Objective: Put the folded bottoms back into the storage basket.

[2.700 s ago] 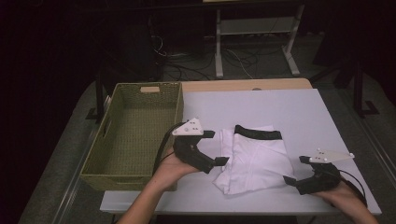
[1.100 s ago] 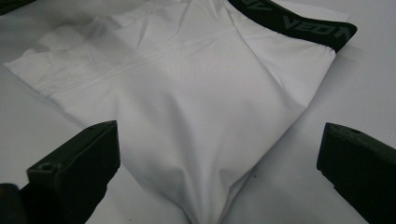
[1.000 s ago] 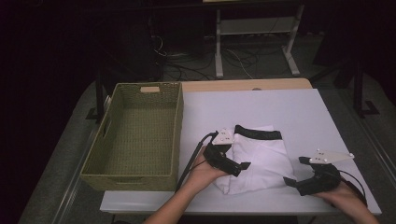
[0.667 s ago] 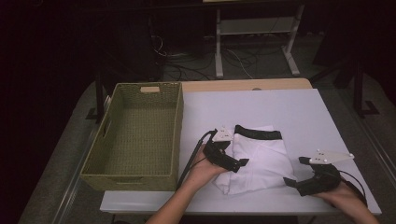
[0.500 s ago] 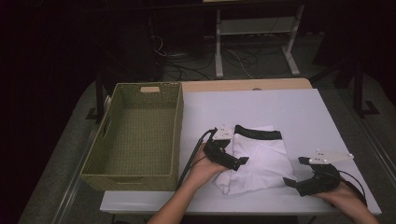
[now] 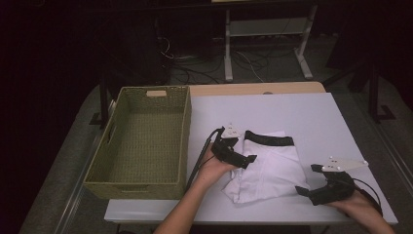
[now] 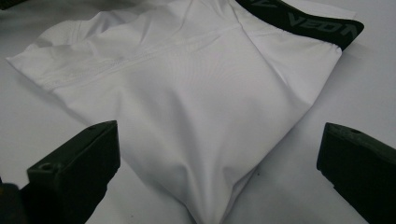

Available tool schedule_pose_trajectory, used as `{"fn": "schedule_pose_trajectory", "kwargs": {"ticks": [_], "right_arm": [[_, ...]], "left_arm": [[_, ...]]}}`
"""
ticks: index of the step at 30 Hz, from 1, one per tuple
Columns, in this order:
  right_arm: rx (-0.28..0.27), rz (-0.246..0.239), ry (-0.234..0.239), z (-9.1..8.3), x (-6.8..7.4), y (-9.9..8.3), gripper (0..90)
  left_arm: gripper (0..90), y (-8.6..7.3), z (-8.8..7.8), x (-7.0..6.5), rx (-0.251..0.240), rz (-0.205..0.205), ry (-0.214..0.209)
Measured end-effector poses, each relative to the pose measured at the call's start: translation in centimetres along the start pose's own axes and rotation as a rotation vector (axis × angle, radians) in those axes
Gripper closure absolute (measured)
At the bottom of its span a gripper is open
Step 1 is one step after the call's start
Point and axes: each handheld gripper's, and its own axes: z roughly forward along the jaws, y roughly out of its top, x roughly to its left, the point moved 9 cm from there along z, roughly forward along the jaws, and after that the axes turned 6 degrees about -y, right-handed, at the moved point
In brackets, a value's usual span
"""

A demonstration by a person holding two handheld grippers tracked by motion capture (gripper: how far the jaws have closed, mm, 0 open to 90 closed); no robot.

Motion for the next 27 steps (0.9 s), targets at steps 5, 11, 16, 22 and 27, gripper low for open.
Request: {"fn": "schedule_pose_trajectory", "kwargs": {"ticks": [5, 11, 16, 22, 27], "right_arm": [[0.0, 0.0, 0.0, 0.0, 0.0, 0.0, 0.0], [0.002, 0.0, 0.001, 0.1, 0.0, 0.0, 0.0], [0.003, -0.001, 0.002, 0.1, 0.0, -0.1, 0.0], [0.006, -0.004, 0.0, 0.1, 0.0, -0.1, 0.0], [0.008, -0.008, 0.001, 0.1, 0.1, -0.1, 0.0]], "left_arm": [[0.2, 0.6, 0.2, 0.9, -0.005, -0.013, 0.014], [0.2, 1.0, 0.6, 2.4, -0.006, -0.012, 0.053], [0.2, 0.8, 1.0, 3.5, -0.008, -0.027, 0.076], [0.2, 0.6, 1.5, 4.3, -0.015, -0.043, 0.105], [0.4, 0.2, 2.1, 4.9, 0.018, -0.044, 0.142]]}}
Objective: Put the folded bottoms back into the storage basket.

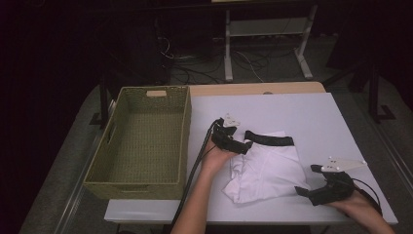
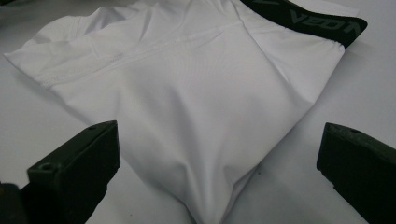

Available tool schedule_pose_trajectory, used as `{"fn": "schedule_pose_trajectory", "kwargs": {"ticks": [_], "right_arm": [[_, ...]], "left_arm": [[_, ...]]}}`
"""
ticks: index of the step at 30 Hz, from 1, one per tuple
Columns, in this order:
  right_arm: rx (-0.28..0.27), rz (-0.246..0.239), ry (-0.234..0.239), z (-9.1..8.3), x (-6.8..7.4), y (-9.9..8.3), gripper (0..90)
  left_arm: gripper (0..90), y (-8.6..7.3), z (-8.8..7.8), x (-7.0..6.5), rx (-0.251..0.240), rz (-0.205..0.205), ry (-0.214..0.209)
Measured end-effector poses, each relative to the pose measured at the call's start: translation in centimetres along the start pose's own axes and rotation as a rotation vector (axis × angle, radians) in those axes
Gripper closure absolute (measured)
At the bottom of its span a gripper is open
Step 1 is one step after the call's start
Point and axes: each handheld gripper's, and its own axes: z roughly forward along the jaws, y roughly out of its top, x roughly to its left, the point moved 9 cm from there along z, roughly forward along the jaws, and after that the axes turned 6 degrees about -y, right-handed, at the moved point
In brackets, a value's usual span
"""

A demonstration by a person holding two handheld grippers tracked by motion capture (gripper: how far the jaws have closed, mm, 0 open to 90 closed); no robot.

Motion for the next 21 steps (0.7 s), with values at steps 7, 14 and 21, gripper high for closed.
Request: {"fn": "schedule_pose_trajectory", "kwargs": {"ticks": [7, 14, 21], "right_arm": [[0.003, -0.002, 0.0, 0.05, -0.01, -0.06, 0.0], [0.004, -0.003, 0.002, 0.07, 0.0, -0.08, 0.0], [0.006, -0.003, 0.003, 0.1, 0.01, -0.14, 0.0]], "left_arm": [[6.5, -0.47, 0.35, 0.54, 0.018, -0.012, -0.004], [11.7, -0.8, 0.69, 0.78, 0.058, -0.018, -0.034], [14.1, -0.98, 0.99, 0.75, 0.06, -0.034, -0.06]]}}
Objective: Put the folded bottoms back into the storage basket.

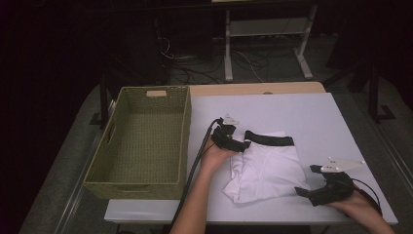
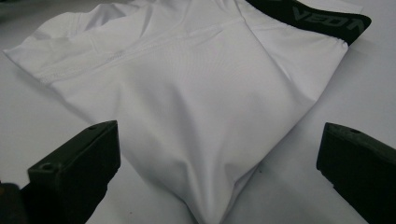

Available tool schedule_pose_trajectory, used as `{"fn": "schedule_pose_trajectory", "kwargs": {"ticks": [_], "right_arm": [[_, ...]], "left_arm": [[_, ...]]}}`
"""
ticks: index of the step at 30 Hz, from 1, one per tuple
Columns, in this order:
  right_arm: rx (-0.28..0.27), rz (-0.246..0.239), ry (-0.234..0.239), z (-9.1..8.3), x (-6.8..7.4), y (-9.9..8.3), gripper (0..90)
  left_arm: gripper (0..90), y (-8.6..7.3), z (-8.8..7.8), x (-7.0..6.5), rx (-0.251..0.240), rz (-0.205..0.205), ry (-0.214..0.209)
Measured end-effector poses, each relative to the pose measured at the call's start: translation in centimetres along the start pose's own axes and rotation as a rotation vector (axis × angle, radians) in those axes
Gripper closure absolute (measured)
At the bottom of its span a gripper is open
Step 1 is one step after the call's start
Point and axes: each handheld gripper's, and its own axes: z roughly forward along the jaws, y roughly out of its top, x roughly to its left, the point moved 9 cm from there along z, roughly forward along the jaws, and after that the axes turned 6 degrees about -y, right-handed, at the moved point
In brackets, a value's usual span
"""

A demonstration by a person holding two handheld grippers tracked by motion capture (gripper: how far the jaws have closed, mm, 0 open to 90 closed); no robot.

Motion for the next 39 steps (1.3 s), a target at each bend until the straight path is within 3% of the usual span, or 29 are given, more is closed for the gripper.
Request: {"fn": "schedule_pose_trajectory", "kwargs": {"ticks": [9, 17, 21, 29, 35, 39], "right_arm": [[0.0, 0.0, 0.001, 0.0, 0.0, 0.0, 0.0], [0.002, -0.004, 0.001, 0.1, 0.0, 0.0, 0.0], [0.002, -0.004, 0.002, 0.1, 0.1, 0.0, 0.0], [0.007, 0.0, 0.002, 0.1, 0.1, 0.0, 0.0], [0.018, -0.005, 0.008, 0.3, 0.2, -0.2, 1.5], [0.024, -0.008, 0.011, 0.4, 0.2, -0.3, 3.9]], "left_arm": [[20.1, -0.3, 0.6, -0.7, 0.01, 0.003, -0.038], [32.9, -0.4, 0.6, -1.1, 0.01, 0.024, -0.067], [41.4, -0.5, 0.5, -1.2, 0.01, 0.032, -0.066], [64.0, -0.6, 0.4, -1.5, 0.011, 0.012, -0.121], [72.8, -0.7, 0.5, -1.6, 0.015, 0.017, -0.127], [75.5, -0.8, 0.4, -1.9, 0.015, 0.045, -0.107]]}}
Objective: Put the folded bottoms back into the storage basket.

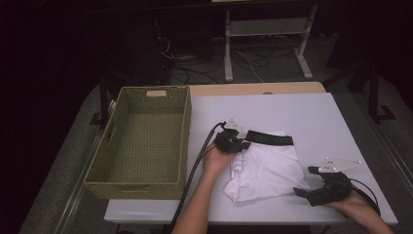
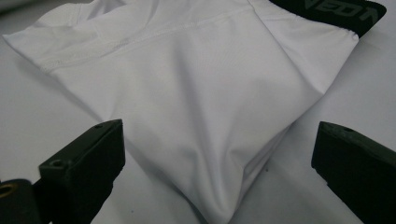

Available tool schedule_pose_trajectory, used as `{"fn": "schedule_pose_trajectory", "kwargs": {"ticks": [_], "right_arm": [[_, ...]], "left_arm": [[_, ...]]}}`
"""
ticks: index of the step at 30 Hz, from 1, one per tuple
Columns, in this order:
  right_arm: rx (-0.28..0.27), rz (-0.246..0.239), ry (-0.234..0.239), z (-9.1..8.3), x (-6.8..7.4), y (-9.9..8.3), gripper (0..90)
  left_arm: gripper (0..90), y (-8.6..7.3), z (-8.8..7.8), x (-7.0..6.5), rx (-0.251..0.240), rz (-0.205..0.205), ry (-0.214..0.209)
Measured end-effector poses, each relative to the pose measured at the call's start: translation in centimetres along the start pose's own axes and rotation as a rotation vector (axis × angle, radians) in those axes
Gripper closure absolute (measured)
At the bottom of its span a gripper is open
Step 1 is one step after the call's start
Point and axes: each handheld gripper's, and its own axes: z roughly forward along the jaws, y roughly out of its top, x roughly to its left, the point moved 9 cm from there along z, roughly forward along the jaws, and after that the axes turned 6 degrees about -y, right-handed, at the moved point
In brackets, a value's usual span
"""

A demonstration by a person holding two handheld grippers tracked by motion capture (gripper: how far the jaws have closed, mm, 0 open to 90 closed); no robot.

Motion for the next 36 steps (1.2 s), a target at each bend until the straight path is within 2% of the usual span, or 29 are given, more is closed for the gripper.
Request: {"fn": "schedule_pose_trajectory", "kwargs": {"ticks": [6, 7, 9, 12, 13, 21, 27, 32, 36], "right_arm": [[0.015, 0.008, -0.006, 0.1, -0.1, -0.2, 9.7], [0.024, -0.001, -0.019, 0.1, -0.3, -0.3, 14.2], [0.027, -0.003, -0.024, 0.1, -0.3, -0.4, 15.1], [0.033, -0.01, -0.036, 0.1, -0.6, -0.5, 21.4], [0.037, -0.012, -0.036, 0.1, -0.6, -0.6, 25.1], [0.071, -0.047, -0.034, 0.4, -0.5, -1.1, 35.2], [0.072, -0.056, -0.022, 0.4, -0.3, -1.1, 38.1], [0.08, -0.075, 0.0, 0.0, 0.2, -1.6, 37.4], [0.083, -0.085, 0.001, 0.0, 0.4, -1.6, 37.4]], "left_arm": [[76.0, 0.0, 0.0, -0.1, 0.0, 0.016, 0.011], [76.0, 0.0, 0.0, -0.1, -0.002, 0.018, 0.012], [76.0, 0.0, 0.0, -0.1, -0.002, 0.022, 0.015], [76.0, 0.0, 0.0, -0.1, -0.004, 0.023, 0.016], [76.0, 0.0, 0.0, -0.1, -0.003, 0.024, 0.016], [76.0, 0.0, 0.0, -0.1, -0.005, 0.021, 0.015], [76.0, 0.0, 0.0, -0.1, -0.005, 0.017, 0.012], [76.0, 0.0, 0.0, -0.1, -0.006, 0.016, 0.012], [76.0, 0.0, 0.0, -0.1, -0.006, 0.019, 0.013]]}}
